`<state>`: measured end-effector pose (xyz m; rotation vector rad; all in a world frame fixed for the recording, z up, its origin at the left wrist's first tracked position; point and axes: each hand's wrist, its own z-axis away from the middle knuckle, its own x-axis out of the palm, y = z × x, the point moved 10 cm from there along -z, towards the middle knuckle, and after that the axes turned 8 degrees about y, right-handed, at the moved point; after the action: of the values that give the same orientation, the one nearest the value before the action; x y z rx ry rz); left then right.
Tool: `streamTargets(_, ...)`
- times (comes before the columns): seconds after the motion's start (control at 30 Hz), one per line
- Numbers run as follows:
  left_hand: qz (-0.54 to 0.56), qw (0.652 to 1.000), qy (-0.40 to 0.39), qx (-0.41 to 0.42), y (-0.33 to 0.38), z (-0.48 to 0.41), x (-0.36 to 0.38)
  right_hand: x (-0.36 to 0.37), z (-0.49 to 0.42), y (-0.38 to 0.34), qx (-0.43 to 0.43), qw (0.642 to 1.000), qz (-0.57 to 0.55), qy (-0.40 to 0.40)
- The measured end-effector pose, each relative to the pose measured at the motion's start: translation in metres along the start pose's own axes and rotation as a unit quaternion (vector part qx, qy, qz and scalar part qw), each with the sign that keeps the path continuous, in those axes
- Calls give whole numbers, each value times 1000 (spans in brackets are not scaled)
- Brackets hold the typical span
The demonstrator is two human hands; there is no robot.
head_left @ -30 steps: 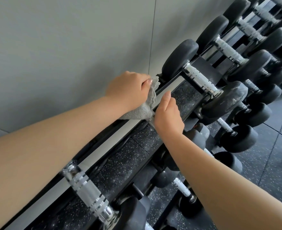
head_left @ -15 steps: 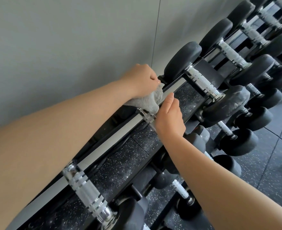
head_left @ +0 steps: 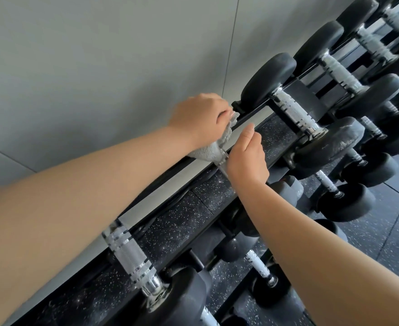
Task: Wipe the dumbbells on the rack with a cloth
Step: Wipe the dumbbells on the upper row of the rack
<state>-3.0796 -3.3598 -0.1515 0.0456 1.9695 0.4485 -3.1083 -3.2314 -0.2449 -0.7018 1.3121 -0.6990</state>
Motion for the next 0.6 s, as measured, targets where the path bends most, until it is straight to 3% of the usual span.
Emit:
streamTargets(0.13,-81,996,-14,-46,-1,-12,6,-1,1,-1,-3,1000,0,4)
streamTargets(0.23,-82,995,22,-53,-1,-4,-1,-2,3,-3,-3,1000,-2,6)
streamTargets(0.37,33,994,89,-57,-10,11,-13,-3,7,-4,-15,1000,1,13)
streamTargets(0.6,242,959,113,-90,-39,31,-10,-3,7,-2,-9,1000,-9,5)
